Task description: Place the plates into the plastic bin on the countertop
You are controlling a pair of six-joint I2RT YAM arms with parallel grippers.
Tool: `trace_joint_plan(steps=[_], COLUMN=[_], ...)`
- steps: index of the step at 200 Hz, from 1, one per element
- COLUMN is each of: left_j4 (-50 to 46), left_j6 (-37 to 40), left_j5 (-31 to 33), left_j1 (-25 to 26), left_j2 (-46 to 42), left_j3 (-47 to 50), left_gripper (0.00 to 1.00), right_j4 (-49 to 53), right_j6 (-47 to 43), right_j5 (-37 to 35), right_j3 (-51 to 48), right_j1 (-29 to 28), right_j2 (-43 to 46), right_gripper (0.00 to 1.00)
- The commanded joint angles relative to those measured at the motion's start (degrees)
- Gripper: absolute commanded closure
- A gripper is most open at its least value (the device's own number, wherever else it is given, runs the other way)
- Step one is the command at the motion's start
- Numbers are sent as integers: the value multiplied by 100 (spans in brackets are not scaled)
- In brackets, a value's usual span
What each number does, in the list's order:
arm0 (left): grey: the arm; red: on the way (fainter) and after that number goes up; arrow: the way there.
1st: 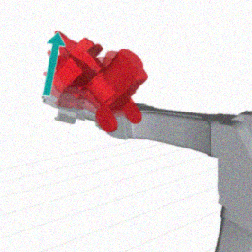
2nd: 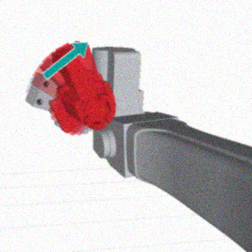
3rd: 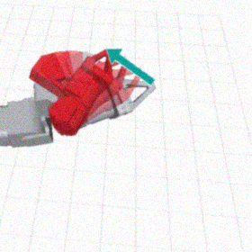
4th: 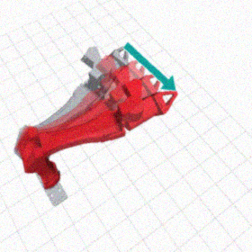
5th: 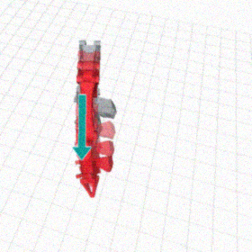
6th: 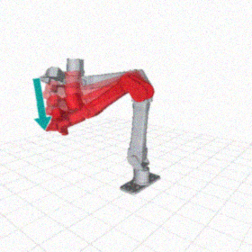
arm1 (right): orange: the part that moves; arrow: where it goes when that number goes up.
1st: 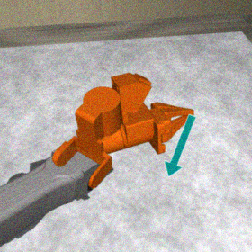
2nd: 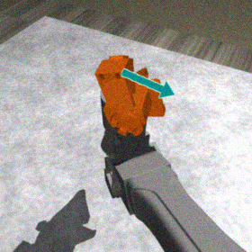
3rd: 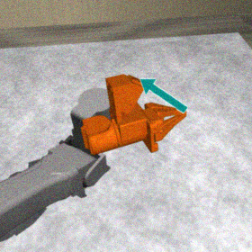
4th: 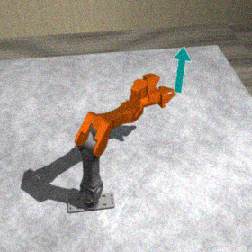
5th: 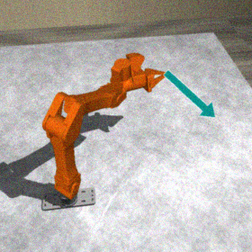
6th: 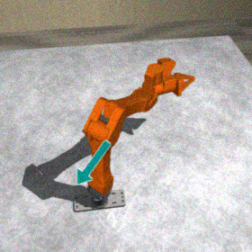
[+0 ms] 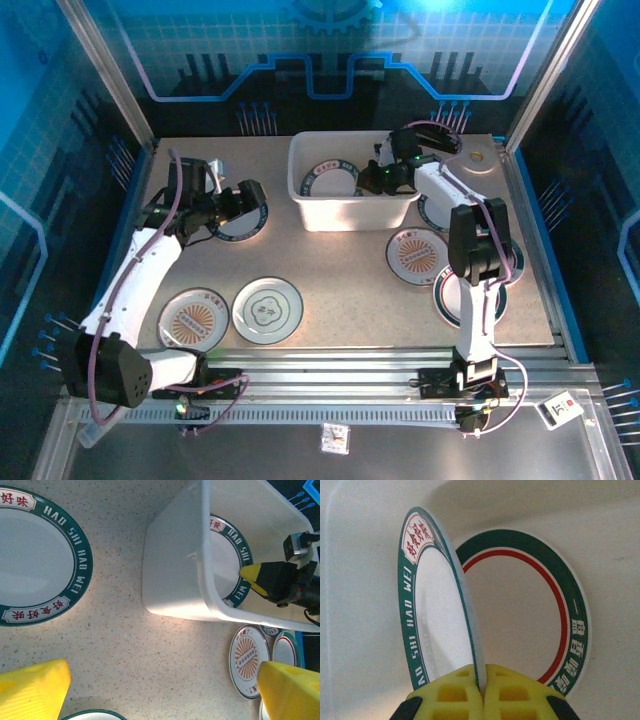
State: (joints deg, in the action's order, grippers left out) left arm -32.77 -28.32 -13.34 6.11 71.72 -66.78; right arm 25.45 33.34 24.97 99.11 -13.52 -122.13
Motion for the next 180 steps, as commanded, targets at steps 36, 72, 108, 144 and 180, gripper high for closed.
trace_joint_plan(steps=[36,72,108,144,180], left_j4=[-101,-184,-268,-321,-449], left_j6=[121,172,189,201,234], left_j5=[-74,36,76,95,145], left_j1=[-48,-58,-83,-156,-241], left_j2=[-180,-242,-343,-488,-601], left_j3=[179,253,341,395,411], left_gripper=[3,3,3,3,3], right_j4=[466,658,736,799,830], right_j6=[-238,-319,-363,-397,-432], right_j5=[163,-129,-319,-459,-748], right_j3=[626,723,772,837,793], right_j1=[-142,-186,-195,-195,-195], right_j2=[-350,-423,-391,-293,-22], right_gripper=[100,93,75,61,46])
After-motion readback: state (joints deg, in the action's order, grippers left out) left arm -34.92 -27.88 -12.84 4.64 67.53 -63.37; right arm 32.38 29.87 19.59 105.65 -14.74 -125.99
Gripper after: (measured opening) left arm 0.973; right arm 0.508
